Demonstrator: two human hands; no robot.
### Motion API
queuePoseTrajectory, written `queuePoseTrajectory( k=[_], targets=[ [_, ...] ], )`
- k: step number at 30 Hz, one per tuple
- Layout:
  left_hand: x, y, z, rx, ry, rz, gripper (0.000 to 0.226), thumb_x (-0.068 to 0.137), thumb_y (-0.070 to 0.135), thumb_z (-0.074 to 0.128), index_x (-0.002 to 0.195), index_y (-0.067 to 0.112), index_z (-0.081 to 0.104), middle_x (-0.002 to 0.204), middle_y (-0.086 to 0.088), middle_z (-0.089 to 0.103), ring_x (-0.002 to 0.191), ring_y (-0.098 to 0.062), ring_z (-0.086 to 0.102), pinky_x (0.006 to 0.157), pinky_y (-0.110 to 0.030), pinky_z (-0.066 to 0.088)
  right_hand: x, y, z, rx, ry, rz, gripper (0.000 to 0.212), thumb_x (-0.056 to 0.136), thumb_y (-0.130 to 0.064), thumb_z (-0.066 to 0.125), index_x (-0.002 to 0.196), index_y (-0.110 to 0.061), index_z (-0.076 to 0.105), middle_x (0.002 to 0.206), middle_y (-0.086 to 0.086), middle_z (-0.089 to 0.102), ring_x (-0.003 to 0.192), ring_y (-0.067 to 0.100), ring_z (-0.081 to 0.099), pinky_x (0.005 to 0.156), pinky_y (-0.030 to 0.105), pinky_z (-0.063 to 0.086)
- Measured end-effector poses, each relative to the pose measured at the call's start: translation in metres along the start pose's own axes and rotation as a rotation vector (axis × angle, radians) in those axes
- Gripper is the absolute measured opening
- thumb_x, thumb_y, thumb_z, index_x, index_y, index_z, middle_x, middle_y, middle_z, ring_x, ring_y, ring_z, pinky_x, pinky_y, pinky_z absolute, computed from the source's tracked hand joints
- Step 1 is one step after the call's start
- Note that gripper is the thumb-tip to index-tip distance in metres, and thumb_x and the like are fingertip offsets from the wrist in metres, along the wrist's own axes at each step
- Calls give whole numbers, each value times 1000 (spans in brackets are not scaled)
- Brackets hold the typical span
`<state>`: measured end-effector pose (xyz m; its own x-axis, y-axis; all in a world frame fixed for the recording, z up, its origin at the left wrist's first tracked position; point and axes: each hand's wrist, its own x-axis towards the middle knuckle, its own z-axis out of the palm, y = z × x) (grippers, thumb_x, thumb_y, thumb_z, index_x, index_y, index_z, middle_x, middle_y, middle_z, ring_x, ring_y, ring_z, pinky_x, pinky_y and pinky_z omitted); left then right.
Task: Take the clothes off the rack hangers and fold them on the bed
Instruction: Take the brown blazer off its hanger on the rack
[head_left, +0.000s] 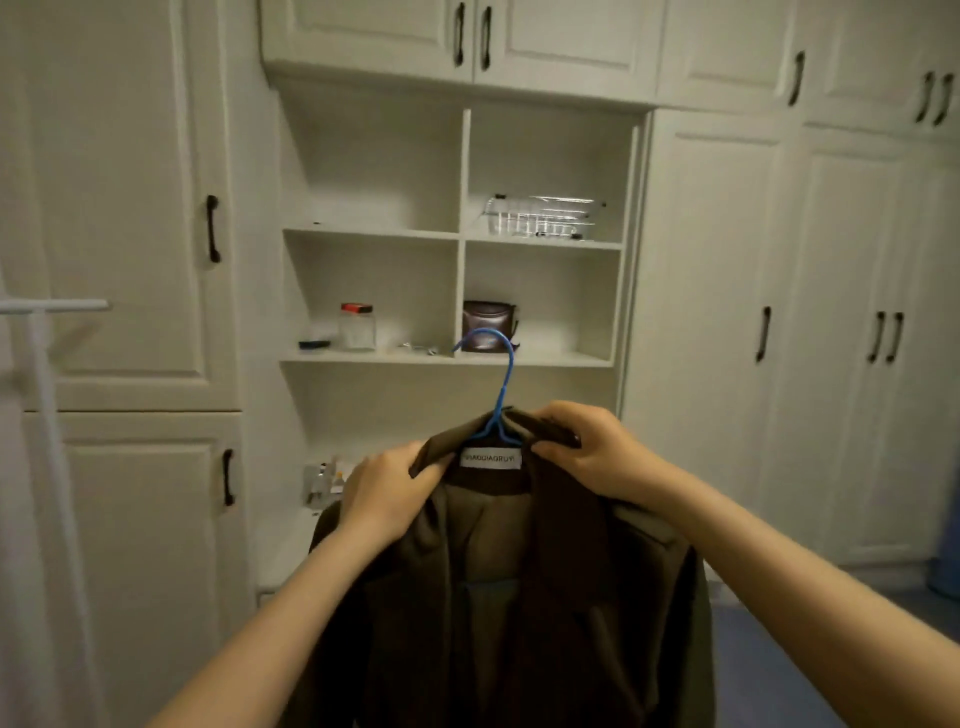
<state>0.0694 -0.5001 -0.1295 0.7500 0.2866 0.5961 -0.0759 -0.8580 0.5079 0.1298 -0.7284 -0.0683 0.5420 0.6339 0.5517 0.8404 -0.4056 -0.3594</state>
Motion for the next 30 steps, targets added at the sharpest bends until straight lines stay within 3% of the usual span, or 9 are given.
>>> queuePoseTrajectory(
  k=[5, 7, 10, 12, 16, 19, 24, 28, 30],
  targets=[
    [-59, 110, 38, -135, -1, -14, 26, 89, 44, 54, 79, 23, 68, 78, -5, 69, 76, -24, 60, 61, -31, 43, -110, 17, -70, 80, 155, 181, 18, 87, -25, 64, 104, -24, 61, 94, -6, 64, 90, 13, 62, 75, 23, 51],
    [-86, 159, 51, -206, -34, -7, 31, 90, 45, 53, 66, 27, 60, 67, 2, 63, 71, -21, 58, 55, -29, 38, -166, 19, -97, 42, 214, 248, 40, 79, -42, 69, 115, -29, 55, 106, -9, 63, 99, 9, 60, 84, 23, 50],
    [-113, 220, 67, -328, -79, -17, 38, 89, 46, 54, 59, 23, 57, 61, 2, 60, 68, -20, 58, 54, -29, 36, -233, 26, -124, -314, 285, 276, 81, 69, -55, 72, 137, -27, 37, 131, -5, 51, 119, 12, 47, 105, 36, 37],
    [-127, 258, 77, -420, -117, -21, 44, 88, 46, 56, 57, 16, 58, 59, -3, 61, 65, -21, 57, 55, -31, 37, -268, 34, -145, -500, 336, 356, 88, 72, -45, 71, 144, -25, 25, 142, -3, 39, 132, 17, 35, 114, 46, 23],
    [-152, 330, 104, -607, -252, -13, 52, 84, 48, 60, 63, 1, 63, 63, -15, 63, 61, -23, 55, 58, -33, 39, -340, 50, -196, -707, 457, 541, 83, 74, -28, 69, 144, -21, 25, 145, 2, 33, 138, 22, 26, 116, 48, 10],
    [-166, 381, 128, -673, -352, -6, 50, 83, 48, 61, 55, 6, 59, 55, -10, 57, 58, -20, 50, 57, -31, 37, -388, 60, -231, -793, 536, 720, 83, 73, -27, 70, 144, -20, 26, 147, 9, 27, 139, 29, 23, 116, 51, 10],
    [-188, 468, 170, -769, -502, 91, 47, 85, 46, 61, 63, 5, 65, 58, -4, 58, 58, -17, 52, 55, -29, 38, -457, 84, -279, -748, 627, 1077, 106, 70, -46, 74, 146, -29, 2, 155, 14, -7, 144, 34, 6, 114, 53, 9],
    [-205, 521, 207, -833, -587, 198, 43, 86, 44, 61, 58, 12, 61, 53, -1, 54, 55, -15, 51, 54, -29, 36, -506, 103, -317, -794, 748, 1299, 103, 76, -33, 71, 148, -17, -1, 155, 18, -7, 144, 34, 8, 114, 54, 6],
    [-207, 546, 230, -871, -623, 258, 42, 86, 43, 61, 59, 12, 63, 53, -1, 56, 55, -16, 53, 55, -30, 38, -532, 111, -343, -809, 808, 1390, 91, 79, -27, 67, 147, -11, 8, 154, 19, 5, 143, 36, 12, 113, 52, 14]
  ],
)
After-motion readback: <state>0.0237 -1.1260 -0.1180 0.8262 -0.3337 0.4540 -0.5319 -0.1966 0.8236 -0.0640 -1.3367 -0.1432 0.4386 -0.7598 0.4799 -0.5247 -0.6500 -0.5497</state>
